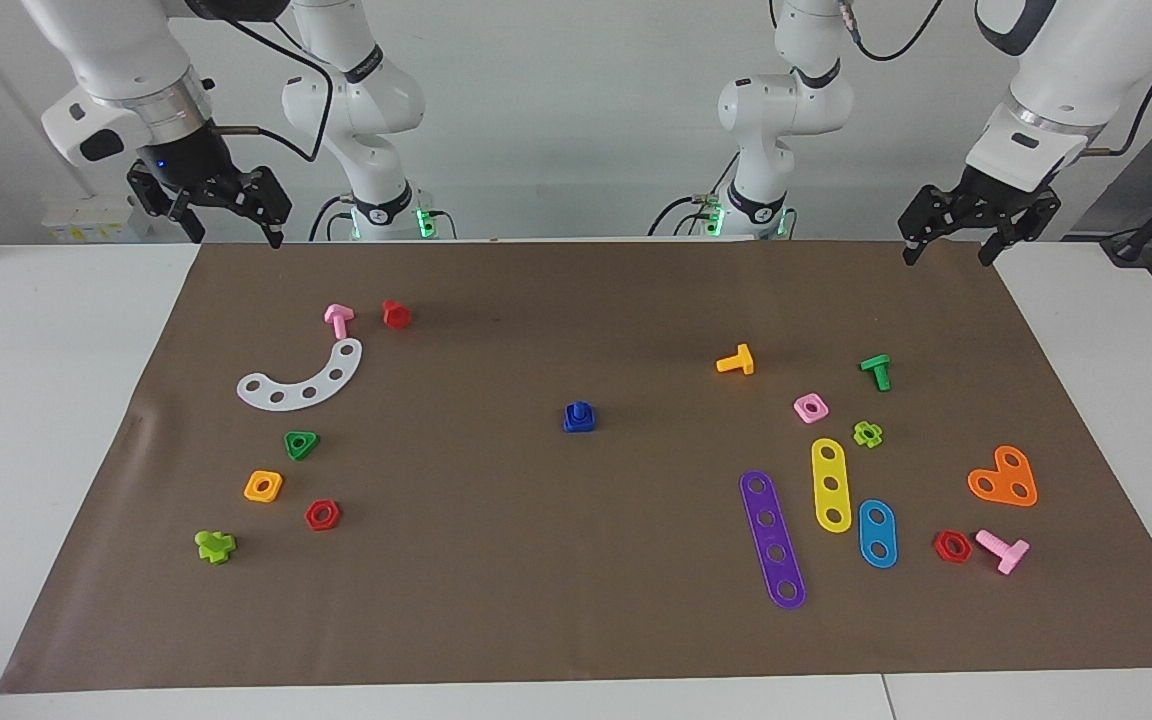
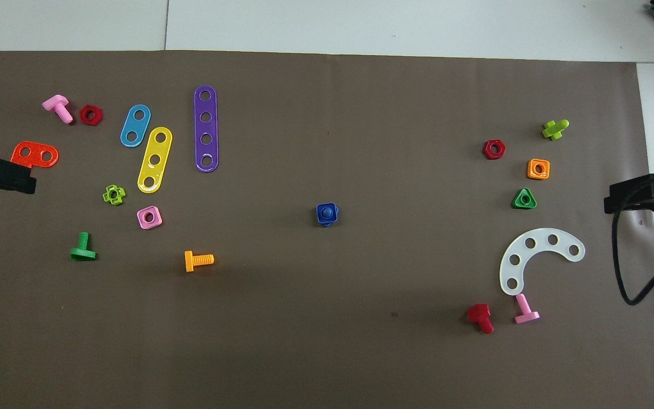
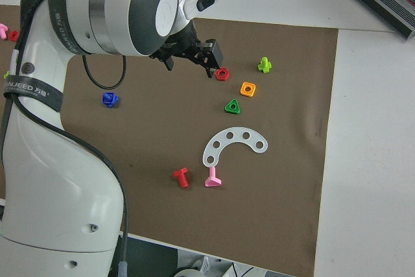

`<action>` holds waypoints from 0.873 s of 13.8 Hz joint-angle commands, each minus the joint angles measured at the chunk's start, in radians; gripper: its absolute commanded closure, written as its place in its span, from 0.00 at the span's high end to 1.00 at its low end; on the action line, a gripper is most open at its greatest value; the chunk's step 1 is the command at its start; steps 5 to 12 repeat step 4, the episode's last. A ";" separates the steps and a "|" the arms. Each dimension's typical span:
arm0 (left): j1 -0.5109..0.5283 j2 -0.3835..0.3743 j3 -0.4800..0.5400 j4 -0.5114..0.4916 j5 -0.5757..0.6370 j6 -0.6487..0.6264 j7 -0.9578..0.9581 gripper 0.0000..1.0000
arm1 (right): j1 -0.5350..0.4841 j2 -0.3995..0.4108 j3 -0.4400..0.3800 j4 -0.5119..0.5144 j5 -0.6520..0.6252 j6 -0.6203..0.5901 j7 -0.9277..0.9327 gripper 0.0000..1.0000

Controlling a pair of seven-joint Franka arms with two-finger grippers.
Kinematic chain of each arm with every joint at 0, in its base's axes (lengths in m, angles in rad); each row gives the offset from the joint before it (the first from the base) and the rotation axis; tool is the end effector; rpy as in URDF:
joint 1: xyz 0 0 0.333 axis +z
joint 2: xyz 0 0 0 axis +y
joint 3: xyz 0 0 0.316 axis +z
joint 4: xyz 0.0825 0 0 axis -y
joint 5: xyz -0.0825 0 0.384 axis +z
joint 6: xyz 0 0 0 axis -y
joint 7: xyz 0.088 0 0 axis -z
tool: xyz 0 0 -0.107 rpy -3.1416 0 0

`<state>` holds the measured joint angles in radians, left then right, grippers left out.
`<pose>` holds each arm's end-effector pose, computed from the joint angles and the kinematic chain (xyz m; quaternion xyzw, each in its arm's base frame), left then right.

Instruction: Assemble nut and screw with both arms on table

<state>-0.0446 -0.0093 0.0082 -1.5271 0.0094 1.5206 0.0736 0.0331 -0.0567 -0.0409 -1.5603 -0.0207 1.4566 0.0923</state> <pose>0.5466 -0.0188 0.6457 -0.9985 0.0547 -0.0013 0.0047 0.5249 -0.0072 0.6502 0.9984 -0.0509 -0.0231 0.0101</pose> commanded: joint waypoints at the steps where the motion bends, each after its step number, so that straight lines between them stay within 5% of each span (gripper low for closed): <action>1: 0.006 -0.029 -0.007 -0.036 -0.006 0.021 0.014 1.00 | -0.006 -0.006 0.003 0.000 0.011 -0.002 -0.022 1.00; 12: 0.003 -0.029 -0.007 -0.036 -0.006 0.021 0.014 1.00 | -0.006 -0.008 0.003 0.000 0.011 -0.002 -0.020 1.00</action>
